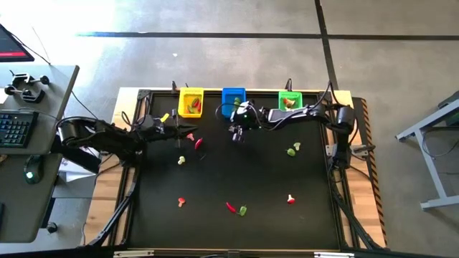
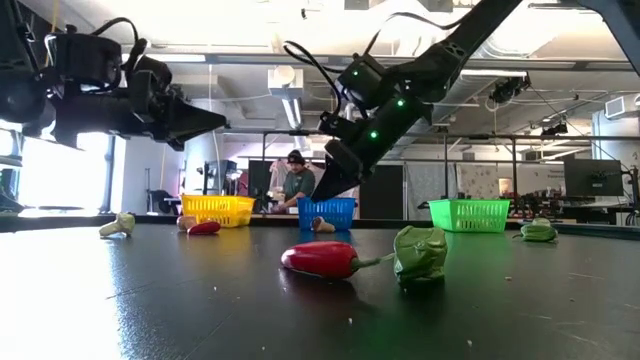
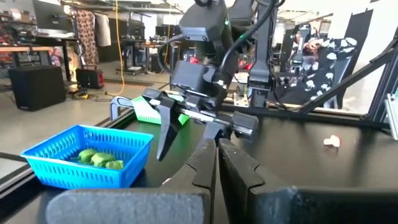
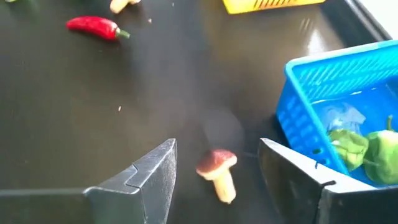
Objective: Sort produce into baskets
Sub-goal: Put the brown mushroom into the green bin
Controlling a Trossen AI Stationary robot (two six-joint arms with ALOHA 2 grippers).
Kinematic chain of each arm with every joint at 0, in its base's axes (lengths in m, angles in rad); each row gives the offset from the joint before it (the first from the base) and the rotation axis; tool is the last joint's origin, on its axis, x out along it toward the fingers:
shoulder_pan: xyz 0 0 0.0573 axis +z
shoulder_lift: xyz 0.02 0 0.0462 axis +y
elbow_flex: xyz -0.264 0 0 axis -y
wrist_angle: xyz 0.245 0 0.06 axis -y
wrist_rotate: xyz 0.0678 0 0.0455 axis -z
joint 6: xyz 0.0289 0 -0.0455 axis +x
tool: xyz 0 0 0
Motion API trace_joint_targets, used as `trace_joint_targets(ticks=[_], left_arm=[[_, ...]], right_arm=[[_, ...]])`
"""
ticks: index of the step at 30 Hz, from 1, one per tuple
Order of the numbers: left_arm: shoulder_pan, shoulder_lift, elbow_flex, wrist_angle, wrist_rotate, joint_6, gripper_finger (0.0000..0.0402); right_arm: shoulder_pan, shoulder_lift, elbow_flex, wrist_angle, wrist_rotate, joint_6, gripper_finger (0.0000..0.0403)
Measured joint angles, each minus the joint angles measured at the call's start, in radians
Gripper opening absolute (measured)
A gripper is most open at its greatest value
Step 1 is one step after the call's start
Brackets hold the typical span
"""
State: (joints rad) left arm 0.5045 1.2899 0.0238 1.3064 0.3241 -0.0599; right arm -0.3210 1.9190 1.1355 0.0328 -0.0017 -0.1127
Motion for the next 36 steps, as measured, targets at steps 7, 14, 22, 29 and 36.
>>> trace_joint_targets(ticks=[7,14,22,29,36], left_arm=[[0.000,0.000,-0.001,0.000,-0.003,0.001,0.0007],[0.000,0.000,-0.001,0.000,-0.004,0.003,0.0007],[0.000,0.000,-0.001,-0.004,-0.012,0.004,0.0007],[0.000,0.000,-0.001,-0.009,-0.014,0.011,0.0007],[0.000,0.000,-0.001,-0.009,-0.014,0.010,0.0007]], right_arm=[[0.001,0.000,0.000,-0.038,0.001,-0.024,0.0230],[0.000,0.005,-0.001,-0.035,0.001,-0.027,0.0245],[0.000,0.068,-0.002,-0.010,0.010,-0.124,0.0243],[0.000,0.095,-0.002,-0.008,0.009,-0.131,0.0181],[0.001,0.095,-0.001,-0.026,0.000,-0.110,0.0066]])
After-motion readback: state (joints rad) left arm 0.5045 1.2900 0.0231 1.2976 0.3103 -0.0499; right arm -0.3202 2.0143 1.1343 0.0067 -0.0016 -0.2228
